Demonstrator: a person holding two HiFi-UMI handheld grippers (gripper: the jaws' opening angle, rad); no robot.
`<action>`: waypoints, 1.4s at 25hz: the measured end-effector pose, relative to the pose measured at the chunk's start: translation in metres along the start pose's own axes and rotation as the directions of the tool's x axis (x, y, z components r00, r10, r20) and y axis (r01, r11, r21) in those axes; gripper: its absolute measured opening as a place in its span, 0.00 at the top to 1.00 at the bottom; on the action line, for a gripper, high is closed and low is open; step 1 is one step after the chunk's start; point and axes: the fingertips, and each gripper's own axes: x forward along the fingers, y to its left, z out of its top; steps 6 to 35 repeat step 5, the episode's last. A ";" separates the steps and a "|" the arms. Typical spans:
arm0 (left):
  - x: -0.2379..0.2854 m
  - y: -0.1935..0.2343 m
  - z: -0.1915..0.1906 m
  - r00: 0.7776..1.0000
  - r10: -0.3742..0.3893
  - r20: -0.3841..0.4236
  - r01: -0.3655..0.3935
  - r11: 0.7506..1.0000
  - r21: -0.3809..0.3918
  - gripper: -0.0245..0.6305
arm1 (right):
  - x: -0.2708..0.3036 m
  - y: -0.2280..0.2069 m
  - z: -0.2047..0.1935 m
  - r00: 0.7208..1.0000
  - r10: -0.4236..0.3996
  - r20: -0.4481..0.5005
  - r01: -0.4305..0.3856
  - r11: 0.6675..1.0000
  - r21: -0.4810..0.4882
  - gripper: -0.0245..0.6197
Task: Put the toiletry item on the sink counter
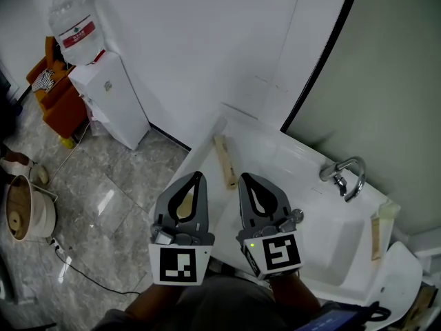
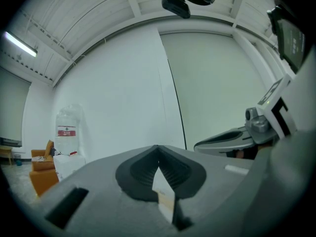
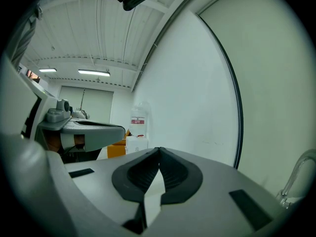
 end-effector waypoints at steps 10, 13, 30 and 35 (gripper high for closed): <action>0.004 0.005 -0.005 1.000 -0.001 -0.010 0.001 1.000 -0.011 0.95 | 0.007 0.000 -0.002 1.000 -0.005 -0.002 0.005 1.000 -0.005 0.94; 0.004 0.005 -0.005 1.000 -0.001 -0.010 0.001 1.000 -0.011 0.95 | 0.007 0.000 -0.002 1.000 -0.005 -0.002 0.005 1.000 -0.005 0.94; 0.004 0.005 -0.005 1.000 -0.001 -0.010 0.001 1.000 -0.011 0.95 | 0.007 0.000 -0.002 1.000 -0.005 -0.002 0.005 1.000 -0.005 0.94; 0.004 0.005 -0.005 1.000 -0.001 -0.010 0.001 1.000 -0.011 0.95 | 0.007 0.000 -0.002 1.000 -0.005 -0.002 0.005 1.000 -0.005 0.94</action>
